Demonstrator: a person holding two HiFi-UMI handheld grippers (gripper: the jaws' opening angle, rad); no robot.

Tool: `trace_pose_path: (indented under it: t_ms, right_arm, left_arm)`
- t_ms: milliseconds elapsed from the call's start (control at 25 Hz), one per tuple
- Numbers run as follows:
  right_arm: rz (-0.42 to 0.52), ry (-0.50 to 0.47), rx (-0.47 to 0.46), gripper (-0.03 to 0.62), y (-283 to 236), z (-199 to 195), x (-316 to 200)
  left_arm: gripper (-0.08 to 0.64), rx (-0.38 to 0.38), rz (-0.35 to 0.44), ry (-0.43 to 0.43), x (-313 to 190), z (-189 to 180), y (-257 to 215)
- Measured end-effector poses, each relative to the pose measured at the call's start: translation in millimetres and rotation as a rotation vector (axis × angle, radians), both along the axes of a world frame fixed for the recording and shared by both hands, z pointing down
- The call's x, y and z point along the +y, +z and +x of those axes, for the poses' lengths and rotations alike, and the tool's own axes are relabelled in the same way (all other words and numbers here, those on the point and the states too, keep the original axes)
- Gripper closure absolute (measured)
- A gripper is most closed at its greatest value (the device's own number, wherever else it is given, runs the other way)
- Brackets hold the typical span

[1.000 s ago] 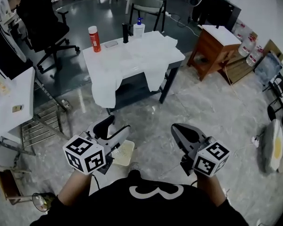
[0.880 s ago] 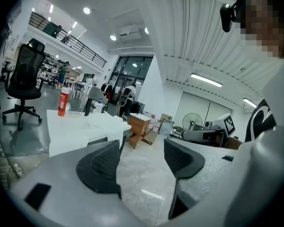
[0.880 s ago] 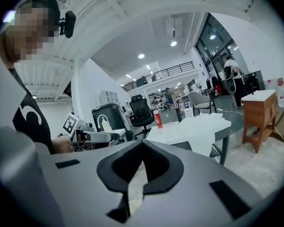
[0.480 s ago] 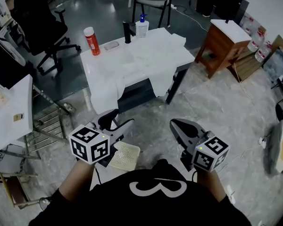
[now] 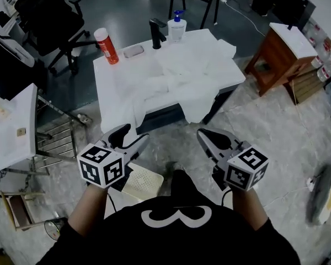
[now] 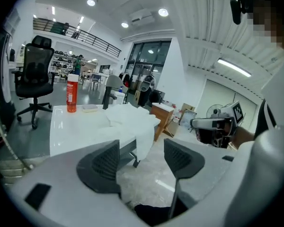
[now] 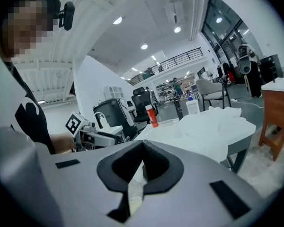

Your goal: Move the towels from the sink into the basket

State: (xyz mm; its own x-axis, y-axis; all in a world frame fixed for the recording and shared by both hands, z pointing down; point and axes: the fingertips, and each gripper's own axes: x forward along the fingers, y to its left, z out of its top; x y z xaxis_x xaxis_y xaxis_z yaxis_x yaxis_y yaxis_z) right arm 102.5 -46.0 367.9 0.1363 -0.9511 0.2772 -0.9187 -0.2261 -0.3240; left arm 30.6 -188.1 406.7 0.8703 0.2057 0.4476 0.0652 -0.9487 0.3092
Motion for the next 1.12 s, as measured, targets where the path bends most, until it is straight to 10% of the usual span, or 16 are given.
trace_pose_path:
  t_ms: [440, 1120]
  right_arm:
    - [-0.045, -0.181, 0.008, 0.589, 14, 105, -69]
    - [-0.117, -0.404, 0.016, 0.589, 40, 144, -137]
  left_arm:
    - [0.281, -0.080, 0.082, -0.159, -66, 89, 31]
    - [0.209, -0.323, 0.197, -0.218, -142, 109, 122]
